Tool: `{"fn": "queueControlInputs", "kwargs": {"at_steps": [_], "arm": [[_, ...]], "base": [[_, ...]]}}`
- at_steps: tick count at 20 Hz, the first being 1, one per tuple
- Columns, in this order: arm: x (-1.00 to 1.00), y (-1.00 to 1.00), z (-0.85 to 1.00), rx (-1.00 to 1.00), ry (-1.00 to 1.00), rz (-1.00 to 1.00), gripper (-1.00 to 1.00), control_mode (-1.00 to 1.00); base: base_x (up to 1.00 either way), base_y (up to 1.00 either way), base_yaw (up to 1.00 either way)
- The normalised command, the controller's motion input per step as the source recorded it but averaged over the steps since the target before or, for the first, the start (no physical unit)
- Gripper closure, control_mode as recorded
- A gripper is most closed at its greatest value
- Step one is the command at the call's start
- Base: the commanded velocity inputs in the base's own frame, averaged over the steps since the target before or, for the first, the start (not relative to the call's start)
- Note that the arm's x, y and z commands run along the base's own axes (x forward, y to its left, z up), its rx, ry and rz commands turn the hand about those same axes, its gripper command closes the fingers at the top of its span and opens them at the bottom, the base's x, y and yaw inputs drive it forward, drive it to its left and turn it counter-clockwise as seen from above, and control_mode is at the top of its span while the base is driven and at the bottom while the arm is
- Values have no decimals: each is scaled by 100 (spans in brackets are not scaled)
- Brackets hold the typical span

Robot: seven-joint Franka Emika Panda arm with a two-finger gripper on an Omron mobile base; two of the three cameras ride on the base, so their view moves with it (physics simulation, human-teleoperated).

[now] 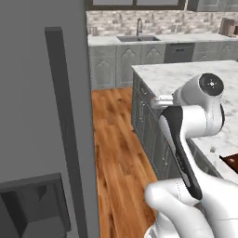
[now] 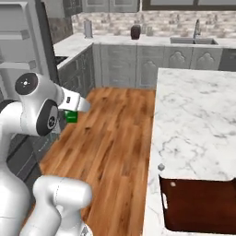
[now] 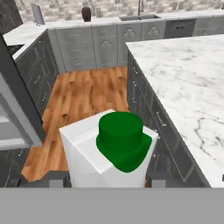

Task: Take out the milk from the fridge and place it on the tray on the counter. Then take the sugar cube near the tray and place it in the tray.

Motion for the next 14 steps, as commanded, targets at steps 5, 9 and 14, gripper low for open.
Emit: {"fn": "queueControlInputs", "kwargs": {"at_steps": [5,9,14], "arm": [[0,0,0,0,0,0,100,100],[0,0,0,0,0,0,100,100],[0,0,0,0,0,0,100,100]], "base": [[-100,-13,-3],[-74,-26,-32],[-1,0,-76]]}}
